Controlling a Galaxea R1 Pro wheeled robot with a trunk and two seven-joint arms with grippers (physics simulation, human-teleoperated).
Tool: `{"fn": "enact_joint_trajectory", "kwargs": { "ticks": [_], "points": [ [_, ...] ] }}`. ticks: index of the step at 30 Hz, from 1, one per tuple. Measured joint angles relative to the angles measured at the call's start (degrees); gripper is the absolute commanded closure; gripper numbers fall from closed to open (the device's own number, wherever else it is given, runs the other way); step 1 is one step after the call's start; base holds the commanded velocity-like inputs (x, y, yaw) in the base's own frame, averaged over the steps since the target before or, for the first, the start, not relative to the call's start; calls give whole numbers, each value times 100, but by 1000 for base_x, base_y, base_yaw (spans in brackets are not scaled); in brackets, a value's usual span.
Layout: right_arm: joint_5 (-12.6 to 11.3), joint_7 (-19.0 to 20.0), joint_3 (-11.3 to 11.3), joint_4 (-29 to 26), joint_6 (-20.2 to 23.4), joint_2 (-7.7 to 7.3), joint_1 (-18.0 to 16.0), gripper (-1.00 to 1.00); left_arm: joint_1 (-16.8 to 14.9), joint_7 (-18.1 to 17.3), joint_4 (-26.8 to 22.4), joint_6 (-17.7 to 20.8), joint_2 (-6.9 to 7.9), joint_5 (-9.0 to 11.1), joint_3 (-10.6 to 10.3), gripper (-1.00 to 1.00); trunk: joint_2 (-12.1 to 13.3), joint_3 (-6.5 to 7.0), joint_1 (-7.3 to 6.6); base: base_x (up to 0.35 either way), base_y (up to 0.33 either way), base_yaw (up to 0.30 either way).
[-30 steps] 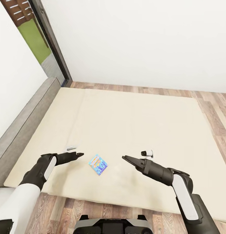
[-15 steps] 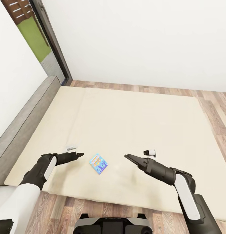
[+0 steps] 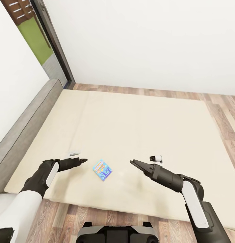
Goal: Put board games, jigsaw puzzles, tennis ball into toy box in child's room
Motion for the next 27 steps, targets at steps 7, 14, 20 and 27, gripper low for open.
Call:
{"fn": "enact_joint_trajectory", "kwargs": {
  "ticks": [7,14,20,27],
  "points": [
    [0,0,-2,0,-4,2,1,-100,-1,-3,-6,-2,5,0,5,-100,0,0,0,0,0,-174],
    [0,0,-2,0,-11,3,1,-100,-1,-5,-8,-2,6,1,5,-100,0,0,0,0,0,-229],
    [0,0,-1,0,-13,3,0,-100,0,-9,-9,-2,7,1,6,-100,0,0,0,0,0,-129],
    [1,0,-1,1,-23,9,0,-100,0,-35,-10,-1,7,2,6,-100,0,0,0,0,0,-26]
  ]
}}
